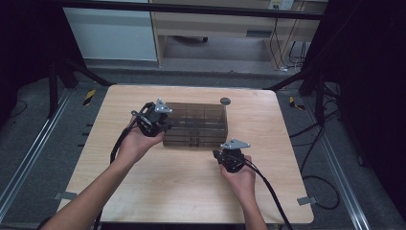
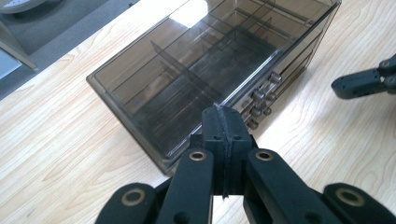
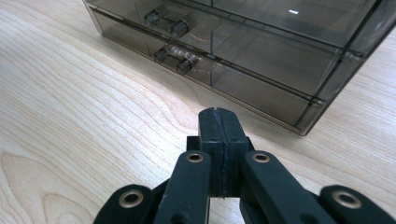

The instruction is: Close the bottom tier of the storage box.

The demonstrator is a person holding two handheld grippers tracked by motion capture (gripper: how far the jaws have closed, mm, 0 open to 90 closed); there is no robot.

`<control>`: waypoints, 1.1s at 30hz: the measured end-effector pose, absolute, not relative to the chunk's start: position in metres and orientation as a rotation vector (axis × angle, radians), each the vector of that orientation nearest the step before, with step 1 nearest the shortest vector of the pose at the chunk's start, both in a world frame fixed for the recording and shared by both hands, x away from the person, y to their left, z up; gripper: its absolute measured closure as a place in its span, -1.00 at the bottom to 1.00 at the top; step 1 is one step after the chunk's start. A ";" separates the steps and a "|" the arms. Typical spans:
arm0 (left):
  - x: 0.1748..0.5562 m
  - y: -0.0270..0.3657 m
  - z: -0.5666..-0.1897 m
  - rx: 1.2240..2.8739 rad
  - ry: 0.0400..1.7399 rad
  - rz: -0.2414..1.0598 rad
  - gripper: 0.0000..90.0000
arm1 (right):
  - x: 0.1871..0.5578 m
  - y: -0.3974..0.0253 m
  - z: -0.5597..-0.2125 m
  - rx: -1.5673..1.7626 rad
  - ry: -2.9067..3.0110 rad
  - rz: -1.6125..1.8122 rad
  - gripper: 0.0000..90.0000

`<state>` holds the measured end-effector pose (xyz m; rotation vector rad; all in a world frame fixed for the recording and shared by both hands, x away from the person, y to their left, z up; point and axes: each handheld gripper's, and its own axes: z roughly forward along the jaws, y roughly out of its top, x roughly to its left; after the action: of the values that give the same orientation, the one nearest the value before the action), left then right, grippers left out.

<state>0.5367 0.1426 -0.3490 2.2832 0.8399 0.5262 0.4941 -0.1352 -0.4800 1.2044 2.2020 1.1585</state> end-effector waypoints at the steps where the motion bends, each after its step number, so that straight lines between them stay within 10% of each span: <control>1: 0.535 0.145 -0.349 2.282 0.841 0.526 1.00 | 0.494 -0.136 -0.480 1.200 2.200 1.158 1.00; 19: 0.515 0.182 -0.361 2.304 0.870 0.505 0.97 | 0.486 -0.134 -0.473 1.168 2.197 1.166 1.00; 33: 0.505 0.199 -0.376 2.342 0.902 0.513 0.46 | 0.482 -0.126 -0.469 1.124 2.201 1.148 0.50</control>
<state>0.5050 0.1990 -0.3764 2.3423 0.9016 0.5127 0.4821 -0.1263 -0.4693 1.1240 2.2012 1.1479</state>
